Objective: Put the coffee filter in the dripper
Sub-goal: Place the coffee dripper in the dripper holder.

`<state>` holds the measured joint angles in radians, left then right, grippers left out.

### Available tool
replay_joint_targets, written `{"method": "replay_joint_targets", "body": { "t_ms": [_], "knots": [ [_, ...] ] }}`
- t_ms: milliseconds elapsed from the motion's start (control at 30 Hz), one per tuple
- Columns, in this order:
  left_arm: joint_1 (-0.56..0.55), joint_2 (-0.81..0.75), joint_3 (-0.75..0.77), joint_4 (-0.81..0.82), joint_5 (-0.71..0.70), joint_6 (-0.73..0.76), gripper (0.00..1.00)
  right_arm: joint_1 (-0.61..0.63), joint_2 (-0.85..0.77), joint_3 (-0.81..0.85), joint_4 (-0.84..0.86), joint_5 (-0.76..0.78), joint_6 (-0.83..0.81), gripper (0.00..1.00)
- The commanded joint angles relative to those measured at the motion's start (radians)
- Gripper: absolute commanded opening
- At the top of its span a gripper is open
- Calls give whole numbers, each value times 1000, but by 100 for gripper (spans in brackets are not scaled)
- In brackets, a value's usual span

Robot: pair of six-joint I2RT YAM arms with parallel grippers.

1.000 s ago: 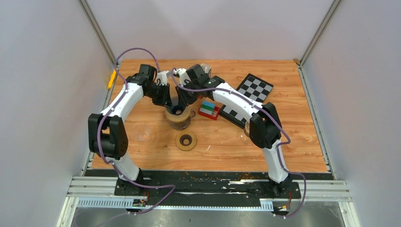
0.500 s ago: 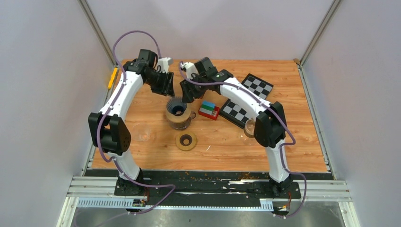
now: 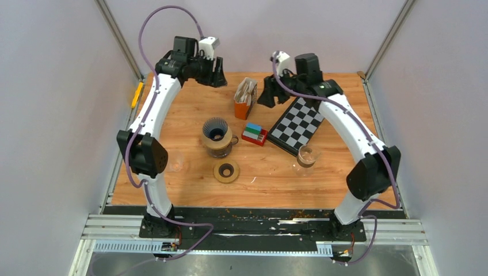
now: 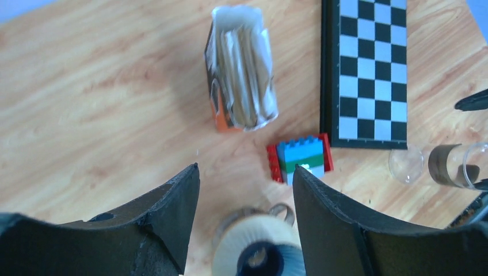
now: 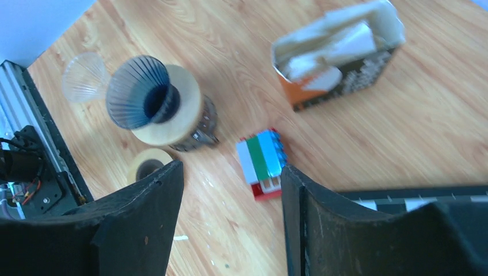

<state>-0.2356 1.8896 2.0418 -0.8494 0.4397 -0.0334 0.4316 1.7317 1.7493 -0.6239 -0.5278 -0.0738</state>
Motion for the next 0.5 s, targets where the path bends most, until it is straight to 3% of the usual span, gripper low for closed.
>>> {"method": "replay_joint_targets", "body": {
  "t_ms": [0,267,467],
  "knots": [
    [-91,78,97,157,-18,5,67,-98,-129,-159,88,-105,-65,62],
    [-182,273,250,265,-200,13,66,-175,-338,-447,159,-135,-196,60],
    [-197,367,265,372,-235,-30,52,-211,-438,-575,212,-186,-198,60]
  ]
}}
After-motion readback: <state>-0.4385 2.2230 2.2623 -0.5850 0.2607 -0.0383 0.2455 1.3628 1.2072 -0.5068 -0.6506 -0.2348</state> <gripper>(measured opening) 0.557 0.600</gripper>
